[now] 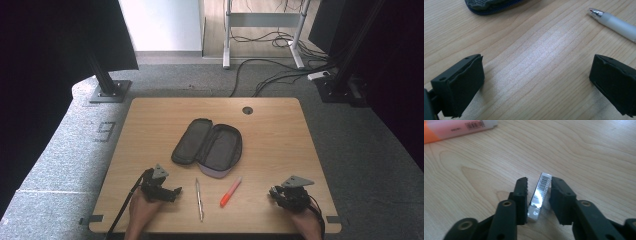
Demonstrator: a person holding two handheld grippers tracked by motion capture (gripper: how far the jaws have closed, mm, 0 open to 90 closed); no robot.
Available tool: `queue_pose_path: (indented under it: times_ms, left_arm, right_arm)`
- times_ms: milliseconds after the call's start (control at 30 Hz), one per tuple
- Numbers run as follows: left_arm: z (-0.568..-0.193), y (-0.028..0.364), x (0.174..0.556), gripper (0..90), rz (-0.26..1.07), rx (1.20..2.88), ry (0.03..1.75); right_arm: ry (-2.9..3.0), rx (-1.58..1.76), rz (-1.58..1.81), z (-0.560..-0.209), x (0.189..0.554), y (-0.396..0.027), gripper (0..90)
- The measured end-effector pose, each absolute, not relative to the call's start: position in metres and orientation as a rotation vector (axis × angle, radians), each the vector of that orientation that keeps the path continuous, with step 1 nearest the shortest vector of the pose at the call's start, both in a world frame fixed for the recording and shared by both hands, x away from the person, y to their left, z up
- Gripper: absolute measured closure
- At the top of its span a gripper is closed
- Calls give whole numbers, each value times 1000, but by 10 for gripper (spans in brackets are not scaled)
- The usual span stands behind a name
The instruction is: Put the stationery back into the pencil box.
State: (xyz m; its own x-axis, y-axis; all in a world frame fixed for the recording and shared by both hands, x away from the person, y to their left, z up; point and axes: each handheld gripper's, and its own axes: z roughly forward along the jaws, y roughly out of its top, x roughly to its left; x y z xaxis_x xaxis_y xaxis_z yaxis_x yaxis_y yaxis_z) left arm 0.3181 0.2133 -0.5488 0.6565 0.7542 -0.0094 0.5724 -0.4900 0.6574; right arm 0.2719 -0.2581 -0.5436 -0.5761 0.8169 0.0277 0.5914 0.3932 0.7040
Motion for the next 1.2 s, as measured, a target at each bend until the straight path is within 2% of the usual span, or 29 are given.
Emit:
queue_pose_path:
  times_ms: [133,1200]
  left_arm:
    - [-549,213,318,0,371,2236,1023]
    - [-549,213,318,0,374,2236,1024]
  right_arm:
    - [2326,1234,995,-544,271,-260,775]
    - [2327,1197,1113,-518,291,-254,781]
